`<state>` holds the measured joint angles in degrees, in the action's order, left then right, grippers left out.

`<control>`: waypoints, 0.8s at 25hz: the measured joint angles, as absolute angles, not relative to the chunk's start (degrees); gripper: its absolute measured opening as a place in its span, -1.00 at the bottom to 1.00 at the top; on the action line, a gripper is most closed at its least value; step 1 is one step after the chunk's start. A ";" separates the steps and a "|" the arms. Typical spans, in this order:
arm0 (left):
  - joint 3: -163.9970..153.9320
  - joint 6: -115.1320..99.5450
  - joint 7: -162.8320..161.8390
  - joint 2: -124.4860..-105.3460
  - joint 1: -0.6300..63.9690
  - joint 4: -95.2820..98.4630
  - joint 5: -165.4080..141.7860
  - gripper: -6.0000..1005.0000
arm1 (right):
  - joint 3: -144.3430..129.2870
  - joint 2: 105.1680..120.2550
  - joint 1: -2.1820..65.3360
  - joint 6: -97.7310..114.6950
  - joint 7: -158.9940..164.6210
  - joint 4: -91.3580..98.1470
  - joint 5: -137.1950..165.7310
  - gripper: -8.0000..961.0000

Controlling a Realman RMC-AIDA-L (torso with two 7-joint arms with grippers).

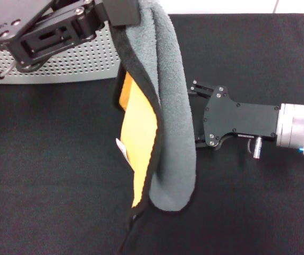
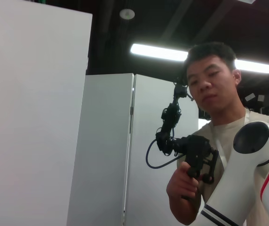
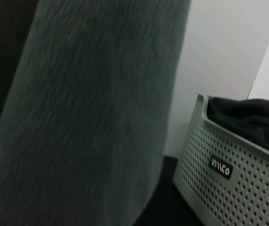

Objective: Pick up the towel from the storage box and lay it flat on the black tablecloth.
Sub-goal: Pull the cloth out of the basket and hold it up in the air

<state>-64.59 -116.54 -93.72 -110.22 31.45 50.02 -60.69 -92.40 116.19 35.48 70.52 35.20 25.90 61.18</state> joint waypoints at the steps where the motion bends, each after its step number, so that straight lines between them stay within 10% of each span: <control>1: -64.60 -116.54 -93.69 -110.21 31.45 50.02 -60.63 -0.90 | -92.60 116.19 35.38 70.09 34.73 25.91 61.08 0.82; 20: -63.01 -116.53 -92.74 -110.21 28.75 49.56 -60.06 -0.89 | -104.58 116.19 29.48 76.91 15.25 28.86 39.12 0.82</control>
